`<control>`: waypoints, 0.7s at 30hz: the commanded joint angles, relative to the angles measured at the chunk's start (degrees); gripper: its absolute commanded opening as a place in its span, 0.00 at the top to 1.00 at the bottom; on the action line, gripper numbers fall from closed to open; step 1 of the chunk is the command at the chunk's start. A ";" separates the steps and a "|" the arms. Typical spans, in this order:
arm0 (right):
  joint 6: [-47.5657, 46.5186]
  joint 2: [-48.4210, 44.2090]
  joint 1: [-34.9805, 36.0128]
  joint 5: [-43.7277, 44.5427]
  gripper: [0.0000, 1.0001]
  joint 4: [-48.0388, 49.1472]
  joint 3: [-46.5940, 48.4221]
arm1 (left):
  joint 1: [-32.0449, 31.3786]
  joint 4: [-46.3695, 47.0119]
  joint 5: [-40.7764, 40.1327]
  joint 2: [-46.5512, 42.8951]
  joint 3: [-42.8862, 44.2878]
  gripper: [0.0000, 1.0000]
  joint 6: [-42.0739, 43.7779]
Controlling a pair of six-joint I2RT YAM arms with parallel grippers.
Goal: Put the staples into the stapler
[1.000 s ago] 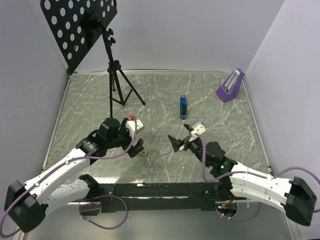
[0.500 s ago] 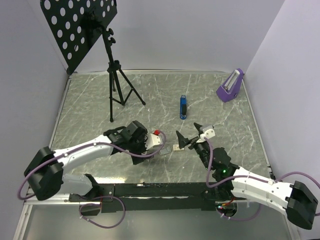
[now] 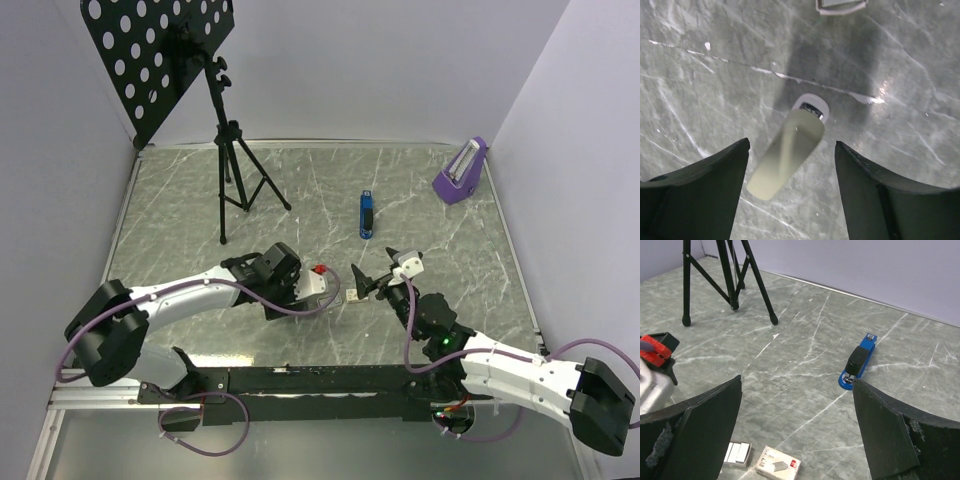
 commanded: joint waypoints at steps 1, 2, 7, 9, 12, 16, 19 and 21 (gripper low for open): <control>-0.53 0.57 -0.21 -0.77 0.03 1.03 2.48 | -0.18 4.15 -0.78 1.73 2.50 0.28 1.62; -0.53 0.75 -0.21 -0.86 0.03 0.94 2.48 | -0.18 4.59 -0.68 2.08 2.59 0.30 1.44; -0.45 1.37 -0.30 -1.39 0.04 0.41 2.92 | 0.52 6.96 -1.12 4.10 3.20 0.35 -0.57; -0.45 1.54 -0.30 -1.48 0.04 0.41 3.00 | 1.57 7.14 -1.21 5.07 3.55 0.37 -1.54; -0.71 1.72 -0.38 -1.56 0.05 0.06 3.18 | 2.80 6.44 -0.51 6.04 4.78 0.38 -2.69; -0.62 2.42 -0.38 -1.92 0.05 -0.29 3.53 | 4.47 5.74 0.19 6.65 5.57 0.40 -4.18; -0.53 2.95 -0.47 -2.27 0.05 -0.38 3.79 | 5.09 5.21 1.25 6.92 6.01 0.44 -4.54; -0.45 2.95 -0.47 -2.44 0.05 -0.38 3.79 | 5.18 4.95 2.30 7.00 6.01 0.46 -4.54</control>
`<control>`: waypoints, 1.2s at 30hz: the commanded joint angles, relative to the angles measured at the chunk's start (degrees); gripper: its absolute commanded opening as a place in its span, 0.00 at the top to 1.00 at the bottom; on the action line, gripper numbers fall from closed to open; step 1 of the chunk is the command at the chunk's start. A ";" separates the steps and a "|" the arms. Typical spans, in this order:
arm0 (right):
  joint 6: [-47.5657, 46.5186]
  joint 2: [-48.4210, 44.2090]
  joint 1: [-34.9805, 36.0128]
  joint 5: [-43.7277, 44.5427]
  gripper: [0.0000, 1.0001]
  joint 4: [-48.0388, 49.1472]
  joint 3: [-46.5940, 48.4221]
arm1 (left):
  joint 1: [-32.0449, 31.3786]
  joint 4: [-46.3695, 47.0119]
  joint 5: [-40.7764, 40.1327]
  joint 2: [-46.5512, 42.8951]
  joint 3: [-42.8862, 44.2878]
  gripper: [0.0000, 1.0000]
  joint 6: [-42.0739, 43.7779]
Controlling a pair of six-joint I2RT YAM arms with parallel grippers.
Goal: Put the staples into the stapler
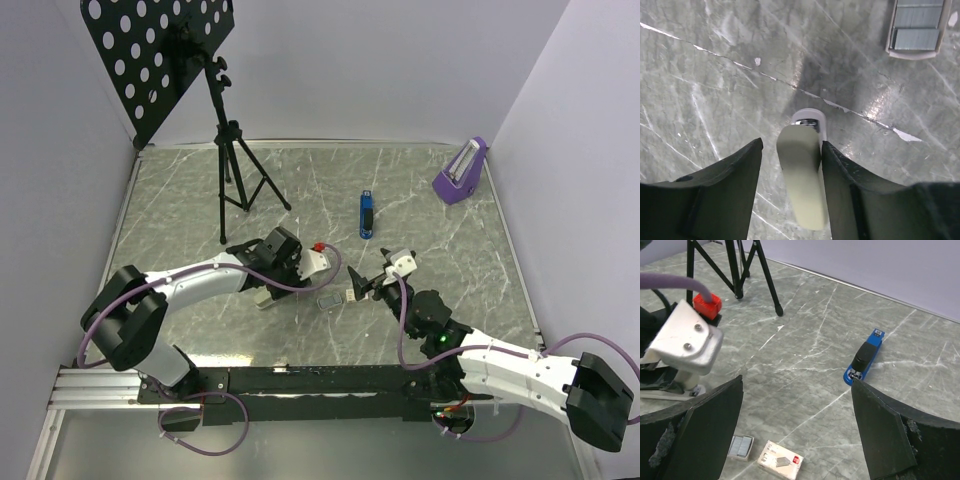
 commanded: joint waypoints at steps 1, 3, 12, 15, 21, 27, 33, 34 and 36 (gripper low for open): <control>-0.31 0.17 -0.34 -0.78 0.05 0.98 2.68 | 0.41 -0.08 2.54 0.60 1.93 0.46 -1.00; -0.40 0.17 -0.34 -0.87 0.05 0.98 2.68 | 0.41 -0.52 3.77 0.86 1.93 0.46 -0.91; -0.31 0.61 -0.43 -1.13 0.05 1.24 2.68 | 0.41 -1.14 2.46 3.15 3.07 0.55 -2.22; -0.23 0.79 -0.52 -1.22 0.05 1.07 2.77 | 0.33 -0.87 2.02 3.06 3.16 0.64 -2.75; 0.47 0.88 -0.61 -1.84 0.06 0.89 2.94 | 0.41 -1.31 2.89 2.36 3.77 0.96 -3.63; 4.33 -0.27 -1.22 -5.52 0.05 -2.36 4.96 | 0.76 4.39 3.51 -7.29 0.97 0.99 -4.60; 10.83 -0.62 -1.40 -6.77 0.05 -7.62 8.90 | 1.47 13.43 5.88 -22.23 -3.87 0.99 -6.53; 11.72 -0.36 -1.48 -6.67 0.05 -11.20 10.14 | 1.38 14.06 6.23 -25.38 -4.22 0.99 -6.88; 14.43 1.05 -1.66 -7.19 0.06 -15.96 14.69 | 1.47 15.73 7.02 -28.30 -5.19 0.99 -7.85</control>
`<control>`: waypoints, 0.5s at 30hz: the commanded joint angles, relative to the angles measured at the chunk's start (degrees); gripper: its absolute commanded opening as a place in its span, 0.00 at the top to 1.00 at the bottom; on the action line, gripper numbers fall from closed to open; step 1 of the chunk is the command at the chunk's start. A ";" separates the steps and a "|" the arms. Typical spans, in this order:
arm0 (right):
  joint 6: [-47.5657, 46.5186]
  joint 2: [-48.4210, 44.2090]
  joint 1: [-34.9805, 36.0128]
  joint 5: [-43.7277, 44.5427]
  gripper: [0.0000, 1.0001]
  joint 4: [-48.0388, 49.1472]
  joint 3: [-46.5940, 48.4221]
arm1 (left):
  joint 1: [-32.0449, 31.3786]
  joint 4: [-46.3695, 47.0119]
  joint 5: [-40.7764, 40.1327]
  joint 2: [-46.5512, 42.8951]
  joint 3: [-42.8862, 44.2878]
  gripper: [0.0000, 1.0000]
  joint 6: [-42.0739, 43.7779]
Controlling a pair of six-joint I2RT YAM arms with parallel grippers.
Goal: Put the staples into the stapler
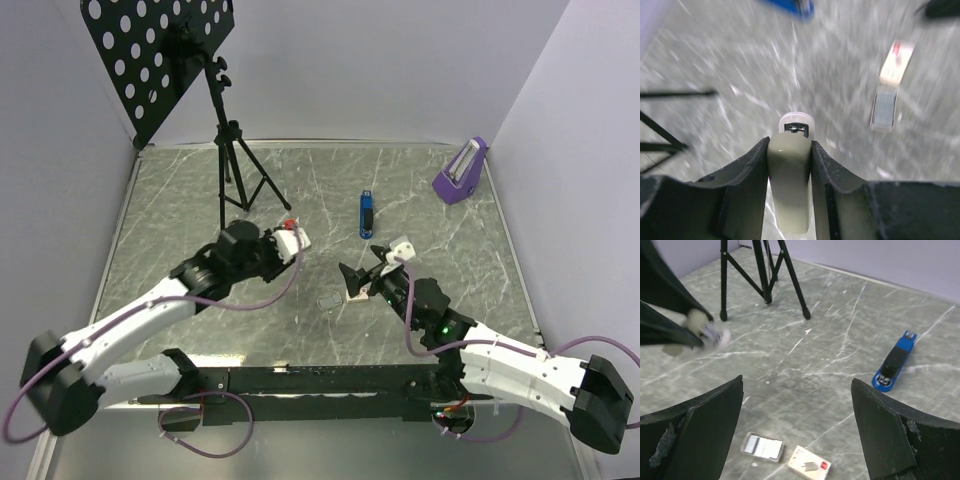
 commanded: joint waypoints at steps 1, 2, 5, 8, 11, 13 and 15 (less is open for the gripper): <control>7.63 1.77 -0.44 -2.80 0.05 -9.14 9.64 | 0.11 8.61 4.31 -8.39 -2.70 0.99 -2.71; 8.59 2.12 -0.43 -4.12 0.06 -12.29 11.05 | 0.11 9.66 4.85 -9.81 -3.32 0.99 -3.41; 14.48 2.74 -0.44 -7.37 0.07 -14.86 14.84 | 0.03 13.27 7.13 -14.56 -5.78 0.99 -4.99; 16.87 4.06 -0.43 -14.13 0.09 -13.91 17.12 | 0.02 16.70 9.94 -17.55 -7.62 0.99 -6.49; 19.93 6.43 -0.52 -15.65 0.10 -14.16 20.11 | -0.06 18.37 12.05 -18.88 -8.42 0.99 -6.85; 21.34 8.18 -0.43 -15.30 0.11 -14.51 21.08 | 0.02 18.72 13.37 -19.05 -8.68 0.99 -6.67; 23.89 9.33 -0.43 -15.73 0.12 -14.52 22.66 | 0.02 18.81 14.87 -18.44 -8.68 0.99 -6.67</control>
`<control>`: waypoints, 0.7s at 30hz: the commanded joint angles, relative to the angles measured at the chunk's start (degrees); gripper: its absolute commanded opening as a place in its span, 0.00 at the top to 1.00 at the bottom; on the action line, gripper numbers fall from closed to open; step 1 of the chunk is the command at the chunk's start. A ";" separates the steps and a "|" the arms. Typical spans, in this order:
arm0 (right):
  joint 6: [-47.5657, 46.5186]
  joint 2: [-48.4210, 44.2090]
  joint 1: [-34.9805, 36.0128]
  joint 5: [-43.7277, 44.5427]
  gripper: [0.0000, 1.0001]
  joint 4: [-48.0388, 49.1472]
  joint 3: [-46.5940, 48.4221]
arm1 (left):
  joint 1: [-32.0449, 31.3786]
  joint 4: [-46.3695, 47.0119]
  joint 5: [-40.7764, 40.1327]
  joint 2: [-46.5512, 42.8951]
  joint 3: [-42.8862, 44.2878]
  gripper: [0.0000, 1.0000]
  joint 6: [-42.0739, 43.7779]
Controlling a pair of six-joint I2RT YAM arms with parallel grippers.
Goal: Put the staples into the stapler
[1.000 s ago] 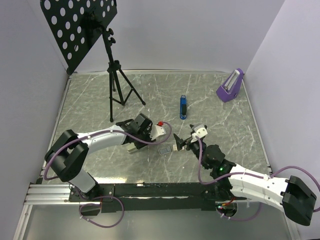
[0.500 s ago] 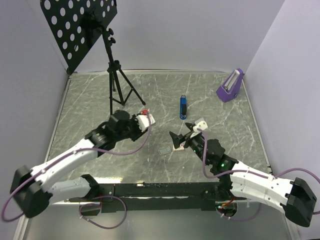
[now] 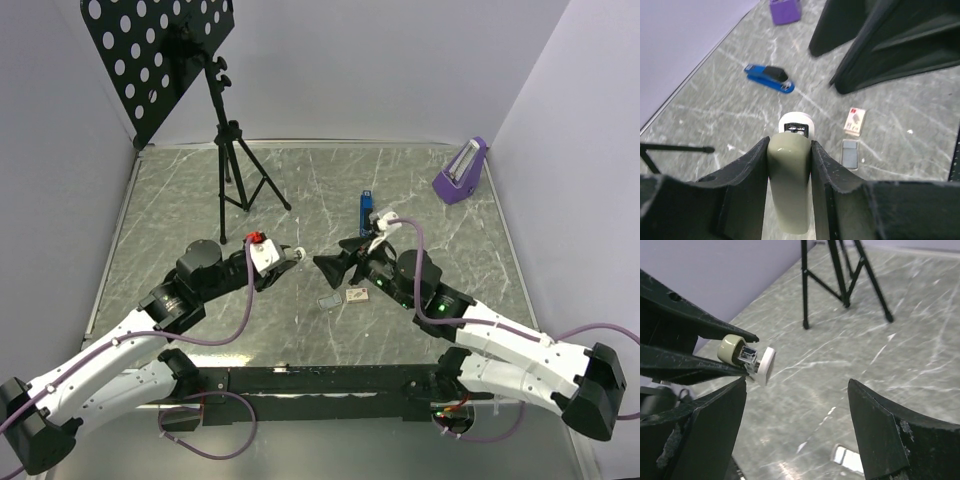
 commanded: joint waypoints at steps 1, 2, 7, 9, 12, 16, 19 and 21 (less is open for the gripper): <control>6.78 3.27 -0.24 -3.23 0.14 -0.40 4.74 | -0.06 5.90 5.65 -0.19 0.04 0.99 -1.12; 8.35 3.90 -0.15 -3.67 0.15 -0.48 5.62 | -0.06 5.81 6.61 -0.01 0.13 0.99 -1.12; 11.61 7.50 -0.24 -2.97 0.21 0.75 6.50 | -0.06 6.42 7.58 0.16 0.04 0.99 -1.12; 12.32 8.82 -0.41 -2.79 0.23 1.10 6.42 | -0.06 6.69 7.67 -0.27 -0.05 0.99 -1.29; 13.99 10.75 -0.94 -3.76 0.29 1.63 6.41 | -0.06 7.12 7.58 -0.98 -0.31 0.99 -1.47; 17.23 11.81 -1.82 -4.12 0.48 1.54 5.80 | -0.06 7.56 7.23 -1.59 -0.49 0.99 -1.56; 19.35 12.08 -2.78 -4.37 0.58 1.10 5.19 | -0.06 8.44 6.53 -2.56 -1.02 0.99 -1.64; 20.23 12.25 -3.31 -5.16 0.61 1.62 4.92 | -0.06 8.88 6.27 -3.09 -1.37 0.99 -1.82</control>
